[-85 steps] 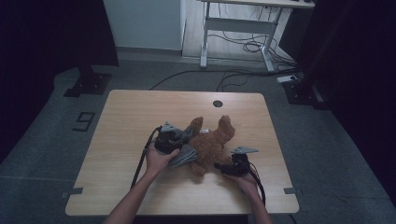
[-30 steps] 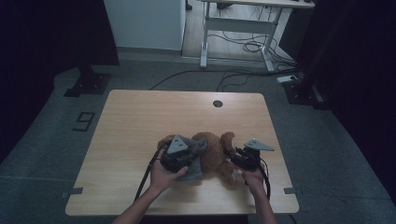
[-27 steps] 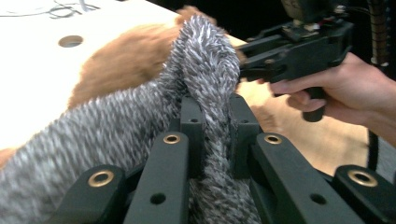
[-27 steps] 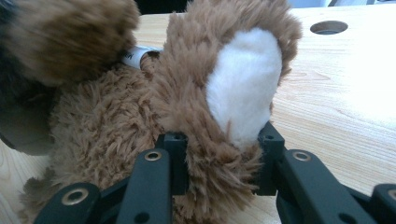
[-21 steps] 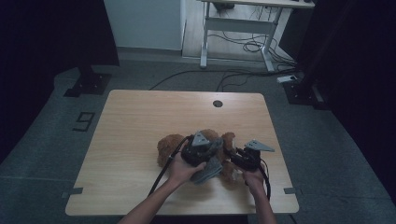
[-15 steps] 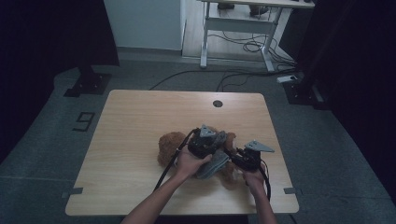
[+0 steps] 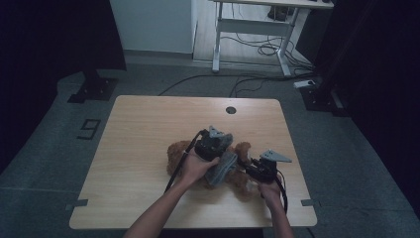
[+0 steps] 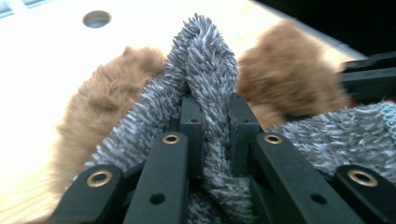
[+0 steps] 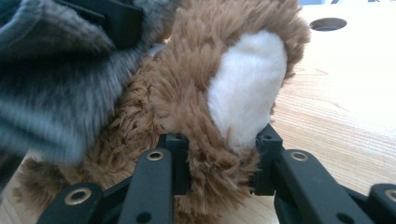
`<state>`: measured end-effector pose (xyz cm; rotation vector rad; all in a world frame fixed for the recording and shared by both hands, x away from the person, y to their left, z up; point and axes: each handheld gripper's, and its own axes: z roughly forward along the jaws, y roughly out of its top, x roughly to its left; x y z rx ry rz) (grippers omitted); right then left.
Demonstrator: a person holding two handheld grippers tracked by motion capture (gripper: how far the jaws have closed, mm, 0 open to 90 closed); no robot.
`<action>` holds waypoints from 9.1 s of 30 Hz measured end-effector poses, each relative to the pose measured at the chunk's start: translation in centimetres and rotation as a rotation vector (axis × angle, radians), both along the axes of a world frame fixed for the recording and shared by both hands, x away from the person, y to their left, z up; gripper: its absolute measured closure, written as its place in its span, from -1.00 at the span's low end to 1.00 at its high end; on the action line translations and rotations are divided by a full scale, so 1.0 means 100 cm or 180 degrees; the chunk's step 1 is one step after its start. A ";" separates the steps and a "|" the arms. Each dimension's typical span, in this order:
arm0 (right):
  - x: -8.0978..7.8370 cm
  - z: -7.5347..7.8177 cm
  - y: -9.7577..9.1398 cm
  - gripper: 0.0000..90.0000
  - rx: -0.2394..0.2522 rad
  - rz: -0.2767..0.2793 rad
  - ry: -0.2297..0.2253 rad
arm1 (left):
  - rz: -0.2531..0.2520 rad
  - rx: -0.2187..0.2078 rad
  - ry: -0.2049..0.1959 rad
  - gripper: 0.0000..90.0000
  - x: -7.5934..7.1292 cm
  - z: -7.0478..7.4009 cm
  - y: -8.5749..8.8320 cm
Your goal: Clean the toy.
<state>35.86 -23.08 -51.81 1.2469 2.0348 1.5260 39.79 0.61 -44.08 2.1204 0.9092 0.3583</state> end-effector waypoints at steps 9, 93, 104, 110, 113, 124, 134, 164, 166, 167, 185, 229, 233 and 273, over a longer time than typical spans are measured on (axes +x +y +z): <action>0.000 -0.002 -0.001 0.51 0.0038 -0.0024 0.0064 | 0.0300 0.0048 -0.0012 0.76 0.005 0.001 0.062; 0.000 -0.009 -0.001 0.54 -0.0011 -0.0056 0.0153 | 0.0644 -0.0122 0.0217 0.75 0.002 -0.004 0.158; 0.000 -0.009 -0.002 0.54 -0.0030 -0.0049 0.0124 | 0.0365 -0.0211 0.0059 0.75 0.016 0.025 0.102; -0.001 -0.008 -0.004 0.54 -0.0012 -0.0028 0.0106 | 0.0372 -0.0123 0.0214 0.75 0.026 0.004 0.089; -0.001 -0.008 -0.003 0.54 0.0001 -0.0011 0.0107 | 0.0360 -0.0286 0.0328 0.76 0.024 -0.008 0.099; -0.012 0.015 -0.019 0.00 0.0310 0.0042 0.0057 | 0.0249 -0.0333 0.0181 0.78 -0.008 -0.021 0.105; -0.011 0.074 -0.029 -0.24 0.0421 0.0094 -0.0168 | 0.0099 -0.0354 0.0069 0.78 -0.036 -0.023 0.107; -0.023 -0.007 0.048 -0.22 -0.0108 0.1172 0.0660 | -0.0172 -0.0758 0.0323 0.78 -0.078 -0.039 0.134; -0.024 -0.007 0.047 -0.02 -0.0074 0.1173 0.0633 | -0.0158 -0.0774 0.0304 0.78 -0.077 -0.040 0.131; -0.024 -0.007 0.046 0.06 -0.0075 0.1175 0.0589 | -0.0155 -0.0782 0.0286 0.78 -0.076 -0.041 0.130; 0.012 -0.003 0.015 0.27 -0.0155 0.0663 0.0229 | -0.0087 -0.0794 0.0250 0.77 -0.032 -0.039 0.088; 0.006 -0.009 0.008 0.18 -0.0014 0.0548 0.0303 | 0.0230 -0.0247 -0.0140 0.76 -0.027 -0.014 0.101; 0.006 -0.009 0.008 0.18 -0.0003 0.0547 0.0306 | 0.0315 -0.0232 -0.0167 0.76 -0.031 -0.015 0.115; 0.006 -0.012 0.006 0.14 0.0097 0.0512 0.0406 | -0.0109 -0.0030 -0.0278 0.77 -0.038 -0.018 0.030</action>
